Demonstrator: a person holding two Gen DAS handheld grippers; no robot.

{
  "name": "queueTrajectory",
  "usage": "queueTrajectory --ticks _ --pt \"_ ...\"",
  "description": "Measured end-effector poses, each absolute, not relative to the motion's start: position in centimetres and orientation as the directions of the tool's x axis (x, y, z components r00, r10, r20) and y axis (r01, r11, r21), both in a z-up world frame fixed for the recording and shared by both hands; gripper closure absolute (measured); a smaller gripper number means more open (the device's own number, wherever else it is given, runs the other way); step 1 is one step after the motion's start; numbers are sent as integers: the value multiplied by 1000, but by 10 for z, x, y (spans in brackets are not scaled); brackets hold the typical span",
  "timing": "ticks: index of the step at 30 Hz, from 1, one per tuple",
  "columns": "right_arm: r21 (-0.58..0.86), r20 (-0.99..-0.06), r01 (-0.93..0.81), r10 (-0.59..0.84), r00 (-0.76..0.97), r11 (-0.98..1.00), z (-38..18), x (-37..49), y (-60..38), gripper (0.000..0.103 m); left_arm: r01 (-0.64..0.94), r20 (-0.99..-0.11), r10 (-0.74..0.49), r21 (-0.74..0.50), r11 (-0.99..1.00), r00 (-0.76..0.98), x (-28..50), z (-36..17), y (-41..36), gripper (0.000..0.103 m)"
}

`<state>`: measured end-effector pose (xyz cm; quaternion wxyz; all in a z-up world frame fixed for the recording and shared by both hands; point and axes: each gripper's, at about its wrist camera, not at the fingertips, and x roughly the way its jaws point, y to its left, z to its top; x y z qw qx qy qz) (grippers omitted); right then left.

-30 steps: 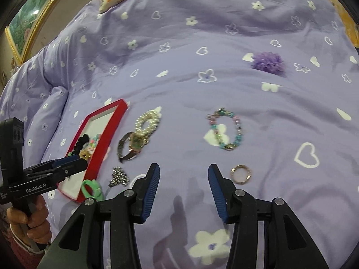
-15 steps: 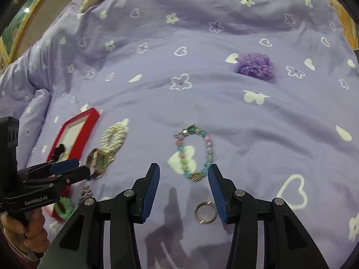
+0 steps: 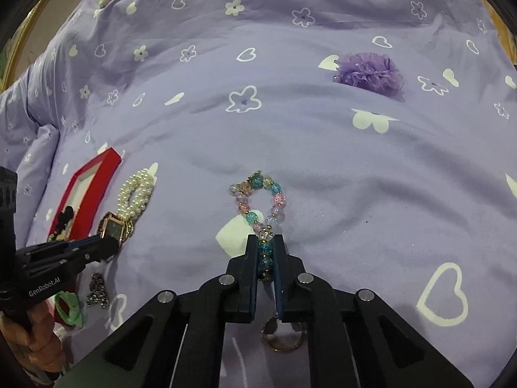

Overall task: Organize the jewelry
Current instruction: 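Lift the gold watch with left tool while right tool carries the beaded bracelet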

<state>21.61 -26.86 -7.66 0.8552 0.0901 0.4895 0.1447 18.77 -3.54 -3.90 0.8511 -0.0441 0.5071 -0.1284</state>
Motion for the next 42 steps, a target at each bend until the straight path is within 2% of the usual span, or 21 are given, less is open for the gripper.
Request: queueTrajectory --ticks 11,20,42 --pt "376 -723 -246 449 524 893 -33 194 -247 96 179 -790 -323 -269 946 521 155 1 -5 96" --pt "387 -682 -323 505 530 863 -4 181 -215 96 142 -773 -293 -258 956 563 133 17 23 96" --pt "397 -645 -491 616 452 775 21 158 -122 96 7 -759 -214 -266 964 615 91 25 103 96"
